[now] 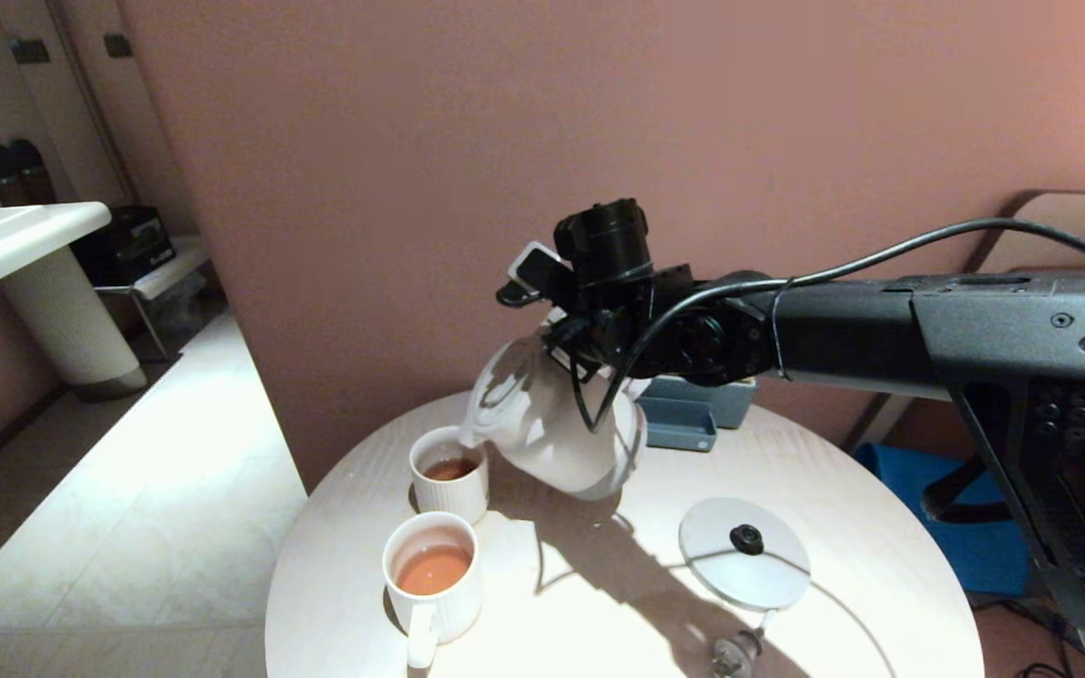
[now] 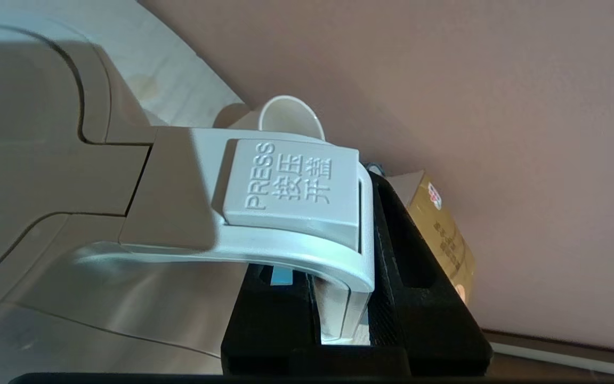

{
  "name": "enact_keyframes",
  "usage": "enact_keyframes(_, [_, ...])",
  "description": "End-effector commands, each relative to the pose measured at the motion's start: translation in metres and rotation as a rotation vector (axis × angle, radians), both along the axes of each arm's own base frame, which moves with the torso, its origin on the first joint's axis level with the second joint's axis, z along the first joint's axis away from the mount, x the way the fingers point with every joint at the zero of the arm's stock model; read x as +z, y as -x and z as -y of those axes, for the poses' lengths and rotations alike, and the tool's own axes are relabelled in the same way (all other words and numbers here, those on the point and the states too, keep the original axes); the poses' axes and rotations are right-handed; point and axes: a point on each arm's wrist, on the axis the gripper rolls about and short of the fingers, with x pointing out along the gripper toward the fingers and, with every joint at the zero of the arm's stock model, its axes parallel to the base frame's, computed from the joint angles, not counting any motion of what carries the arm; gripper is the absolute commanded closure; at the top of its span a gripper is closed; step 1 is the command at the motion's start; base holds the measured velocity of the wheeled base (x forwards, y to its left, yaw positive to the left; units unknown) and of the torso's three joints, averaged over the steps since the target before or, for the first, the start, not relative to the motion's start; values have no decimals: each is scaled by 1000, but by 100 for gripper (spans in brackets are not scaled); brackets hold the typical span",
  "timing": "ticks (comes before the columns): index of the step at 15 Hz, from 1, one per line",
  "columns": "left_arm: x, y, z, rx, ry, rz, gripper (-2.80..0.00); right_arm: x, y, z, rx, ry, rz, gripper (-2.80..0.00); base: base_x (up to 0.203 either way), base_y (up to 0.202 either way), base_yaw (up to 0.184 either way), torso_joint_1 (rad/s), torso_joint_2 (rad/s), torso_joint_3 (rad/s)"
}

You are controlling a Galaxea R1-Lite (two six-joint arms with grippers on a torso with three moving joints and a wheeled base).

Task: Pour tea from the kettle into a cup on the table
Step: Pour water into the cup

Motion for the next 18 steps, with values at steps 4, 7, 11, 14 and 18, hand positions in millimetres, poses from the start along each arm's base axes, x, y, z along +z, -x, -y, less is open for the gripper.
enact_keyframes(4, [0,0,0,0,-1,-2,0,-10,-5,-3,-7,38,-3,0,0,0,0,0,0,0])
enact_keyframes(7, [0,0,0,0,0,-1,0,-14,-8,-5,-1,49,12,0,0,0,0,0,0,0])
enact_keyframes(11, [0,0,0,0,1,-2,0,-12,-7,-5,-4,67,18,0,0,0,0,0,0,0])
enact_keyframes(14, [0,0,0,0,0,-2,0,-11,-7,-5,0,80,24,0,0,0,0,0,0,0])
enact_keyframes(18, [0,0,0,0,-1,-2,0,-10,-4,-8,3,87,27,0,0,0,0,0,0,0])
